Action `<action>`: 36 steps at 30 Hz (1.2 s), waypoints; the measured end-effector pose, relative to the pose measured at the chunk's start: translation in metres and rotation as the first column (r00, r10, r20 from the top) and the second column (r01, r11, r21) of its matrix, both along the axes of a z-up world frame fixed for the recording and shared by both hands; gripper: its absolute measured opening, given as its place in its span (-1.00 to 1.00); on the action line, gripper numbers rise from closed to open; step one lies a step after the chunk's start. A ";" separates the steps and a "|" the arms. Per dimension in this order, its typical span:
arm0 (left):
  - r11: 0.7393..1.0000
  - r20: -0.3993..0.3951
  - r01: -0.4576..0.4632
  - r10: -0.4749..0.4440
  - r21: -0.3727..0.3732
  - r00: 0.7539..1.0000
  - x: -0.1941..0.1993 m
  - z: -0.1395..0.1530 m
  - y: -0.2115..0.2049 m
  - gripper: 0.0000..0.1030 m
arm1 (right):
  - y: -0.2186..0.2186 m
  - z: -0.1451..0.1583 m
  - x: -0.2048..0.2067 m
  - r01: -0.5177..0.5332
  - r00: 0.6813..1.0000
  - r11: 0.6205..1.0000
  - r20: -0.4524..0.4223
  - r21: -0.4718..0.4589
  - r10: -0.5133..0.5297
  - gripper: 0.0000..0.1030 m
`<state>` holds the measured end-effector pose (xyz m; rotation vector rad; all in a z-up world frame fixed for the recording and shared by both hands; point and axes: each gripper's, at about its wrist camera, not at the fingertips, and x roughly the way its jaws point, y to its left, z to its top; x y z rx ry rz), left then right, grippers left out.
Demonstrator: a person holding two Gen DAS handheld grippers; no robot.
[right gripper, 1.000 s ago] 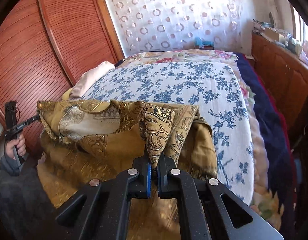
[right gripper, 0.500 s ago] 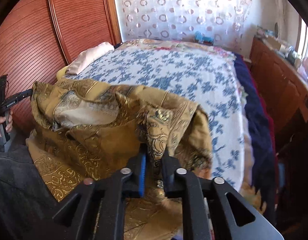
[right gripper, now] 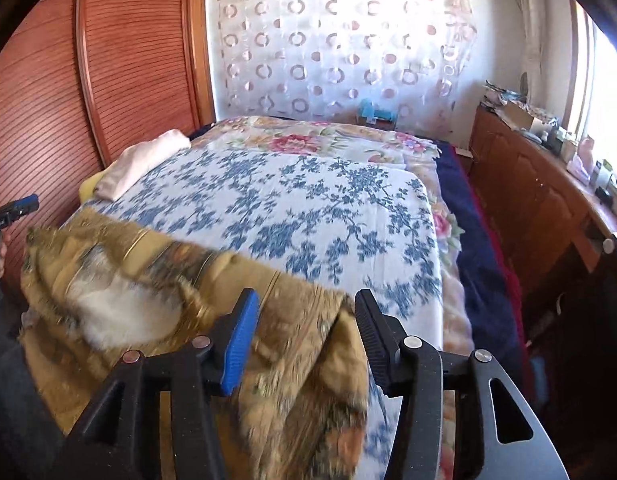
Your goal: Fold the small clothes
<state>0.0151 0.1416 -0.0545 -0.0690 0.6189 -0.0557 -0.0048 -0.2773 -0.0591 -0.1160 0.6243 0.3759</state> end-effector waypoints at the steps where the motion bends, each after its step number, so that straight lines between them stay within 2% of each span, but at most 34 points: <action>1: 1.000 -0.004 0.006 -0.006 0.001 1.000 0.006 -0.001 0.000 0.57 | 0.002 -0.004 0.007 0.005 1.000 1.000 -0.004 0.009 -0.005 0.01; 4: 1.000 -0.034 0.021 -0.021 -0.003 0.999 0.026 -0.008 0.001 0.57 | 0.005 -0.022 0.034 0.012 0.999 0.999 -0.039 0.047 -0.010 0.12; 6: 1.000 -0.060 0.024 -0.023 0.017 0.998 0.038 -0.014 0.001 0.57 | 0.003 -0.034 0.049 0.019 0.997 0.998 -0.072 0.064 -0.015 0.13; 9: 0.999 -0.106 0.011 -0.007 0.032 0.994 0.054 -0.023 0.001 0.57 | 0.004 -0.046 0.065 0.028 0.992 0.998 -0.121 0.048 -0.022 0.13; 14: 1.000 -0.137 0.007 -0.003 0.028 0.991 0.065 -0.033 0.004 0.57 | 0.009 -0.063 0.078 0.040 0.982 0.999 -0.186 0.006 -0.038 0.17; 19: 1.000 -0.177 0.004 0.002 0.029 0.984 0.074 -0.043 0.009 0.57 | 0.009 -0.064 0.082 0.051 0.982 0.999 -0.185 0.012 -0.048 0.33; 24: 0.999 -0.228 0.006 0.003 0.036 0.974 0.083 -0.055 0.013 0.57 | 0.011 -0.068 0.077 0.038 0.985 0.999 -0.171 0.013 -0.035 0.33; 31: 1.000 -0.286 0.028 -0.029 -0.007 0.958 0.090 -0.069 0.015 0.57 | 0.017 -0.071 0.076 0.034 0.987 0.999 -0.156 -0.027 -0.038 0.36; 33: 0.999 -0.289 0.042 -0.044 -0.012 0.956 0.090 -0.071 0.013 0.50 | 0.017 -0.072 0.077 0.032 0.987 0.999 -0.155 -0.025 -0.035 0.37; 35: 0.998 -0.285 0.059 -0.063 -0.022 0.957 0.088 -0.071 0.010 0.36 | 0.016 -0.073 0.078 0.030 0.987 0.999 -0.155 -0.017 -0.032 0.37; 36: 0.997 -0.281 0.071 -0.078 -0.032 0.956 0.088 -0.070 0.009 0.17 | 0.016 -0.073 0.078 0.029 0.987 0.999 -0.155 -0.012 -0.031 0.37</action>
